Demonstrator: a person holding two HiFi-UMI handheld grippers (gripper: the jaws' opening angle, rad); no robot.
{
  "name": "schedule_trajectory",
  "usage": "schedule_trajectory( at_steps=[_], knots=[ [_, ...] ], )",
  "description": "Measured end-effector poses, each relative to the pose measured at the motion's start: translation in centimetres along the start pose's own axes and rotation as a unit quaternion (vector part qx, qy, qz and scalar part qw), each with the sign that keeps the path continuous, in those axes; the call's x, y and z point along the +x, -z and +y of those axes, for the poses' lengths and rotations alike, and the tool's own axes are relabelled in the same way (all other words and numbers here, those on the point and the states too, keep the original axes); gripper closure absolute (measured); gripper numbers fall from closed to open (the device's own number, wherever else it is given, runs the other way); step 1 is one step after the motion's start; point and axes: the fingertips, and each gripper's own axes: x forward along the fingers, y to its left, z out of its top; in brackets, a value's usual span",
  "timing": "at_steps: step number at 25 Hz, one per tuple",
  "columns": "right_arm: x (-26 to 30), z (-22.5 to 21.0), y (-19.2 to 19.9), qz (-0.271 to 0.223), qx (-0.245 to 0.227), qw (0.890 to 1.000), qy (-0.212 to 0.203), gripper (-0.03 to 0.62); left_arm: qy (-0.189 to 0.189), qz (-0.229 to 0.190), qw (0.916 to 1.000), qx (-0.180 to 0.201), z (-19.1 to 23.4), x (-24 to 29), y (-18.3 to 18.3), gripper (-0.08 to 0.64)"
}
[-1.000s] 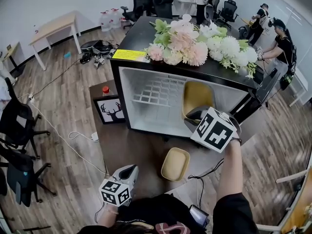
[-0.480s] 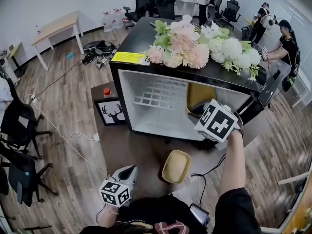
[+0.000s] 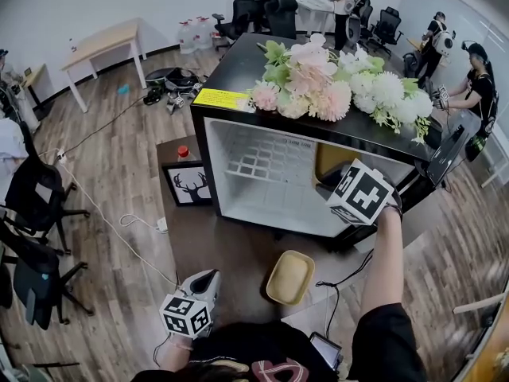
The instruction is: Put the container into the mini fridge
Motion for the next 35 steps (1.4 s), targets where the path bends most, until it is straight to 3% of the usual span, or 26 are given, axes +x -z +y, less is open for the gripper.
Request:
schedule_trajectory(
  at_steps=[13,18,23,28,31,35],
  knots=[
    [0.3,-0.8,-0.7,-0.021,0.005,1.000,0.011,0.547,-0.026,-0.014,0.9995,-0.007,1.0,-1.3,0.0,0.551],
    [-0.3,-0.2,-1.5,-0.054,0.010,0.998,-0.003,0.395,-0.036,-0.020,0.9991,-0.004,1.5,-1.6,-0.3,0.552],
    [-1.9,-0.1,-2.1,-0.087,0.010,0.996,0.023,0.371,-0.032,-0.022,0.9992,-0.001,1.2,-2.0,-0.3,0.551],
    [-4.3,0.5,-3.4,-0.154,0.003,0.987,0.048,0.351,-0.020,-0.014,0.9997,0.003,0.5,-1.6,0.1,0.552],
    [-6.3,1.5,-4.2,-0.216,0.008,0.975,0.046,0.353,-0.007,-0.009,0.9999,0.008,-0.1,-1.2,0.2,0.551],
    [-9.6,1.9,-5.1,-0.274,0.012,0.958,0.084,0.377,0.010,-0.018,0.9997,0.013,-1.0,-0.7,-0.4,0.551]
  ],
)
